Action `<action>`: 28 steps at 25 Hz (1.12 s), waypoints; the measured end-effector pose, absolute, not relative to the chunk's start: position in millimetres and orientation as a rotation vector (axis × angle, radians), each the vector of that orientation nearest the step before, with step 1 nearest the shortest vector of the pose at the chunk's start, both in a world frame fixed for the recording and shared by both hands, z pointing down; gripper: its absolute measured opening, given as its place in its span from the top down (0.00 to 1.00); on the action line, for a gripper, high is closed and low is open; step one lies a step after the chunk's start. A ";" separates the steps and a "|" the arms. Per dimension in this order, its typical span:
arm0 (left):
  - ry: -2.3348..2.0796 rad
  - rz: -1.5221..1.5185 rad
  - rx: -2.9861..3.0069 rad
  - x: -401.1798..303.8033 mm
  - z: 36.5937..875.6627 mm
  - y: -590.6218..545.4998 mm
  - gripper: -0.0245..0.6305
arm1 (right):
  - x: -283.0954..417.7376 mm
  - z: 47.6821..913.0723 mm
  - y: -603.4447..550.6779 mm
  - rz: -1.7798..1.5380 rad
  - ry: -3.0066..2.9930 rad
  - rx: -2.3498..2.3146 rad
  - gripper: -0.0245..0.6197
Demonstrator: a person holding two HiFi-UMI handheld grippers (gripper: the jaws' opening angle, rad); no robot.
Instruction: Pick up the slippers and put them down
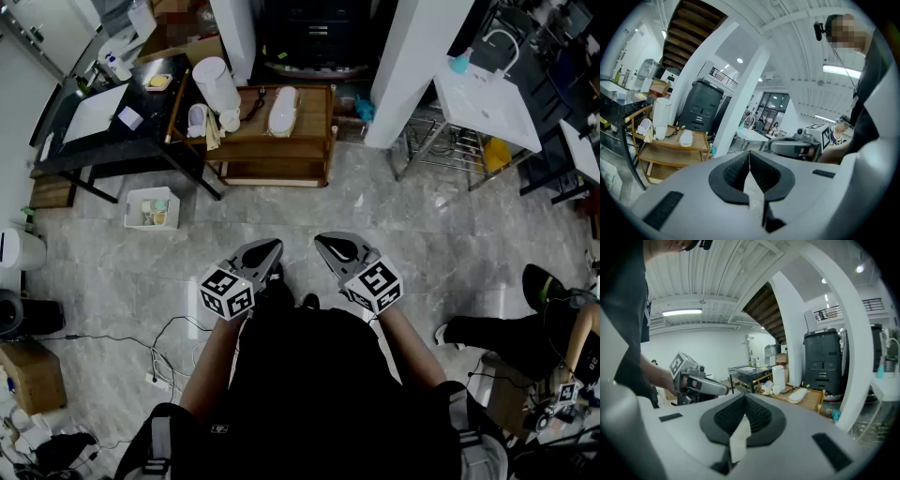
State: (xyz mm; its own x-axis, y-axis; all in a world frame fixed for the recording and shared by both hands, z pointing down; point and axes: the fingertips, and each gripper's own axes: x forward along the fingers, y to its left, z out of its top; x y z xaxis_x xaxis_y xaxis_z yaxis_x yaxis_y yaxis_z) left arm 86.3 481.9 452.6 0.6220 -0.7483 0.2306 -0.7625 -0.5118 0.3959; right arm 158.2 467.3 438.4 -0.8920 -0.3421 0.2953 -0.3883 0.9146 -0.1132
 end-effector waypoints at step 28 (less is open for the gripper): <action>-1.164 0.030 2.357 59.3 467.1 439.3 0.94 | 132.6 461.3 432.1 0.276 -2.744 0.539 0.95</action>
State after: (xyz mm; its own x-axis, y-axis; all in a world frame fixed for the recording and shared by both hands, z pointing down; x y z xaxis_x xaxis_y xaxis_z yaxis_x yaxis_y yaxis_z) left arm 59.3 439.3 467.1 0.6331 -0.7371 0.2361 -0.7482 -0.5048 0.4305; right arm 132.6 432.1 461.3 -0.8741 -0.3321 0.3545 -0.3961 0.9097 -0.1245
